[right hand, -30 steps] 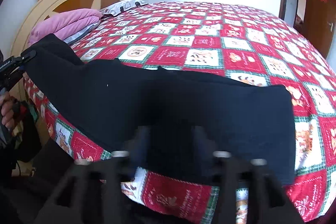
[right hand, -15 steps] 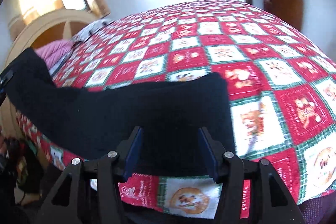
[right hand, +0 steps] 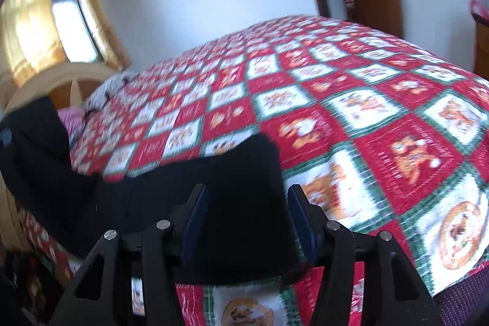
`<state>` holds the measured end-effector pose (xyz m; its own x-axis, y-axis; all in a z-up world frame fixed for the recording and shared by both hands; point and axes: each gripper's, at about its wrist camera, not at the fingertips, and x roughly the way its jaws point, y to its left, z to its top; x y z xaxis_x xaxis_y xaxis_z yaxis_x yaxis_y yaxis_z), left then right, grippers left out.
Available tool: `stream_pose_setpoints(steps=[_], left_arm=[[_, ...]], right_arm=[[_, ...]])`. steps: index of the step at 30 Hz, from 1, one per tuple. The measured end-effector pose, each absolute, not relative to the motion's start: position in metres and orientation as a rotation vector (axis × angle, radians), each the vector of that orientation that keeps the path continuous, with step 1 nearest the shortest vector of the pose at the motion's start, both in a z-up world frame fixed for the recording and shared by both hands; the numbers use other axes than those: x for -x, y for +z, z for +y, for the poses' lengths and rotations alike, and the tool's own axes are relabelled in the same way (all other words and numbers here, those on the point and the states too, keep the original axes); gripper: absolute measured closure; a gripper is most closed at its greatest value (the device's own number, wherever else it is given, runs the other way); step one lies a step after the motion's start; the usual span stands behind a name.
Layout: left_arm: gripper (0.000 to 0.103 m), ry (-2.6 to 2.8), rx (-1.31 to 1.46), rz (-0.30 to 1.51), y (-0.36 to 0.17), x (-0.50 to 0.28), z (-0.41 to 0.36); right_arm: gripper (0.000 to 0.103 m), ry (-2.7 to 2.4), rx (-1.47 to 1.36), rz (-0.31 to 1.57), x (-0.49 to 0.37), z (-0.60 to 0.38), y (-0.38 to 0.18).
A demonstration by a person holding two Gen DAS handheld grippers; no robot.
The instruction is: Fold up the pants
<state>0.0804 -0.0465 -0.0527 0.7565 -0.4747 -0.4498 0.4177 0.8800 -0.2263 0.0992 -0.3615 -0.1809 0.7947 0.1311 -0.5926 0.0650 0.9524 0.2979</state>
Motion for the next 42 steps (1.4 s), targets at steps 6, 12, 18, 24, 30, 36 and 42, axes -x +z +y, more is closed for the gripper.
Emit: stream_pose_setpoints(steps=[6, 12, 18, 24, 30, 36, 42], left_arm=[[0.082, -0.549, 0.073, 0.547, -0.053, -0.086, -0.083], [0.083, -0.585, 0.013, 0.589, -0.062, -0.096, -0.121], [0.083, -0.622, -0.054, 0.634, -0.076, -0.104, -0.157], [0.083, -0.651, -0.150, 0.647, -0.084, -0.105, -0.197], [0.083, -0.654, -0.277, 0.669, -0.114, -0.106, -0.233], [0.079, -0.671, -0.363, 0.682, -0.151, -0.094, -0.254], [0.038, -0.728, -0.304, 0.632, -0.144, -0.074, -0.242]], right_arm=[[0.047, -0.071, -0.409, 0.616, -0.096, -0.394, -0.180], [0.047, -0.057, -0.440, 0.633, -0.100, -0.397, -0.187], [0.047, -0.067, -0.453, 0.609, -0.099, -0.400, -0.187], [0.047, -0.101, -0.512, 0.604, -0.099, -0.415, -0.193], [0.047, -0.110, -0.551, 0.612, -0.100, -0.424, -0.197], [0.047, -0.094, -0.566, 0.629, -0.102, -0.423, -0.202], [0.047, -0.118, -0.562, 0.606, -0.098, -0.427, -0.202]])
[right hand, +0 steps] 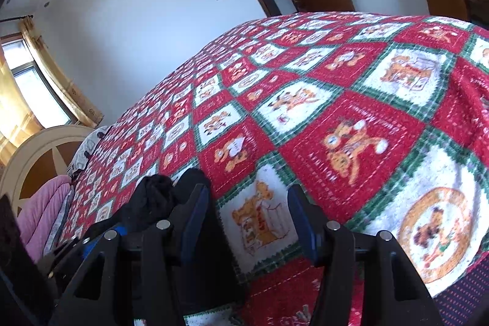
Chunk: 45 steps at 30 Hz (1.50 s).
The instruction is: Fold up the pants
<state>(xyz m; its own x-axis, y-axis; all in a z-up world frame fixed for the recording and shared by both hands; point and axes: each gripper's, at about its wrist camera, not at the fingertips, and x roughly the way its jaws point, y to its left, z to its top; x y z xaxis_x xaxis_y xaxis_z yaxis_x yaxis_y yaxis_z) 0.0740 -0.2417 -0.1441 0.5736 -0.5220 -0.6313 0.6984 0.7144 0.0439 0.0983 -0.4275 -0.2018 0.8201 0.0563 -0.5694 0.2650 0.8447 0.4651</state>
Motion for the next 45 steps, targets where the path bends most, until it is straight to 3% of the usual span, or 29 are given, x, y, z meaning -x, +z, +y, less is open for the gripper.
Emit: stream_pose_setpoints(steps=[4, 9, 14, 22, 23, 28, 36, 40, 45], left_arm=[[0.026, -0.681, -0.285, 0.574, -0.130, -0.068, -0.215], [0.022, -0.575, -0.205, 0.572, -0.126, -0.078, -0.160], [0.006, -0.464, -0.121, 0.587, -0.146, -0.088, -0.106], [0.006, -0.424, -0.048, 0.679, -0.185, -0.103, -0.087], [0.006, -0.423, -0.048, 0.686, -0.188, -0.104, -0.087], [0.006, -0.413, -0.059, 0.702, -0.196, -0.102, -0.086], [0.000, -0.397, -0.037, 0.702, -0.198, -0.104, -0.080], [0.000, -0.402, -0.033, 0.760, -0.215, -0.111, -0.081], [0.000, -0.378, 0.014, 0.752, -0.211, -0.113, -0.069]], right_arm=[[0.047, -0.131, -0.558, 0.570, -0.093, -0.431, -0.197], [0.043, -0.021, -0.482, 0.526, -0.091, -0.409, -0.183], [0.043, 0.083, -0.265, 0.498, -0.092, -0.362, -0.171], [0.043, 0.157, -0.158, 0.607, -0.107, -0.336, -0.192], [0.045, 0.161, -0.135, 0.611, -0.106, -0.332, -0.193], [0.087, 0.139, -0.080, 0.678, -0.113, -0.326, -0.203], [0.089, 0.107, -0.108, 0.636, -0.089, -0.341, -0.169], [0.089, 0.043, -0.110, 0.821, -0.113, -0.352, -0.206], [0.088, 0.040, -0.088, 0.820, -0.114, -0.352, -0.207]])
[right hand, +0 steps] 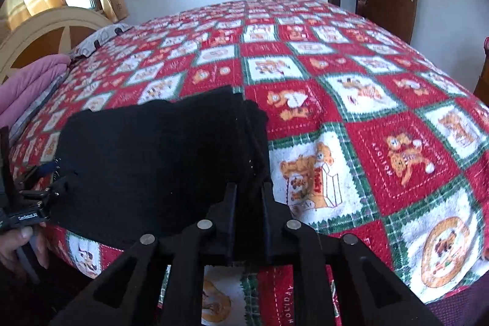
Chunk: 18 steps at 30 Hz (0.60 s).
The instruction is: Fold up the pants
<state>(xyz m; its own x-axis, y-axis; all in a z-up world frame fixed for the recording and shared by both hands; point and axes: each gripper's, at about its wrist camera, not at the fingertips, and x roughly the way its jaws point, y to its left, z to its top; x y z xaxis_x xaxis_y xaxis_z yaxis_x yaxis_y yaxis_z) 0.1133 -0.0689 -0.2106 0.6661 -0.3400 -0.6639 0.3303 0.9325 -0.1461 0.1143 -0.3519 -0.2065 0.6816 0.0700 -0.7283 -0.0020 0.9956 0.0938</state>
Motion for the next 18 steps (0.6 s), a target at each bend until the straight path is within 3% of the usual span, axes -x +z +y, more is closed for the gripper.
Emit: stream_pose_setpoints(steps=[7, 13, 18], left_arm=[[0.000, -0.301, 0.047, 0.656, -0.181, -0.136, -0.049], [0.000, -0.223, -0.144, 0.736, -0.213, -0.169, -0.080], [0.000, -0.229, -0.064, 0.740, -0.211, -0.169, -0.068]], right_arm=[[0.082, 0.037, -0.098, 0.829, -0.117, -0.355, -0.214], [0.078, 0.020, -0.057, 0.827, -0.118, -0.349, -0.220], [0.057, 0.005, -0.089, 0.834, -0.119, -0.359, -0.217]])
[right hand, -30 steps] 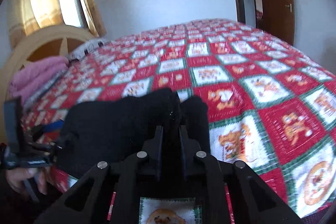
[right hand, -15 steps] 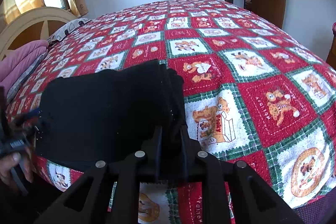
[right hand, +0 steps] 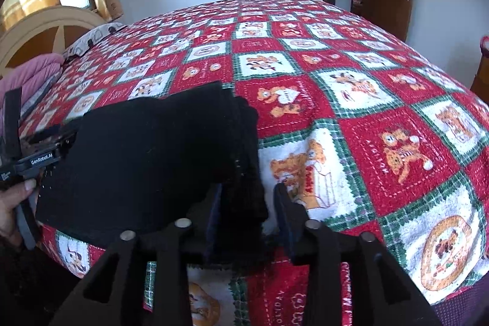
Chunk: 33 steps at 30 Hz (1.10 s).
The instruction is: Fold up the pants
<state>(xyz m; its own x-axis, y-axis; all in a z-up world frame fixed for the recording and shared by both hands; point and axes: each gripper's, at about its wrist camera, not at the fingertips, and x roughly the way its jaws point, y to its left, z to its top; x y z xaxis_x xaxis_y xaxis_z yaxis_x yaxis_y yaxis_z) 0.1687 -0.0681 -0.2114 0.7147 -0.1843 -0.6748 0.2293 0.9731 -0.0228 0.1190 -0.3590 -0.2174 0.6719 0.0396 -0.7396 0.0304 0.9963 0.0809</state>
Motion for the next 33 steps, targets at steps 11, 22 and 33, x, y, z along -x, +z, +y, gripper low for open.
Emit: stream_pose_setpoints(steps=[11, 22, 33], left_arm=[[0.000, -0.231, -0.038, 0.642, -0.180, -0.125, -0.057], [0.000, -0.214, -0.045, 0.732, -0.206, -0.127, -0.055], [0.000, -0.233, -0.011, 0.760, -0.216, -0.126, -0.050]], right_arm=[[0.050, 0.018, 0.045, 0.558, -0.086, -0.302, -0.156], [0.045, 0.320, -0.056, 0.645, -0.140, -0.232, -0.184], [0.045, 0.257, -0.034, 0.771, -0.166, -0.243, -0.224]])
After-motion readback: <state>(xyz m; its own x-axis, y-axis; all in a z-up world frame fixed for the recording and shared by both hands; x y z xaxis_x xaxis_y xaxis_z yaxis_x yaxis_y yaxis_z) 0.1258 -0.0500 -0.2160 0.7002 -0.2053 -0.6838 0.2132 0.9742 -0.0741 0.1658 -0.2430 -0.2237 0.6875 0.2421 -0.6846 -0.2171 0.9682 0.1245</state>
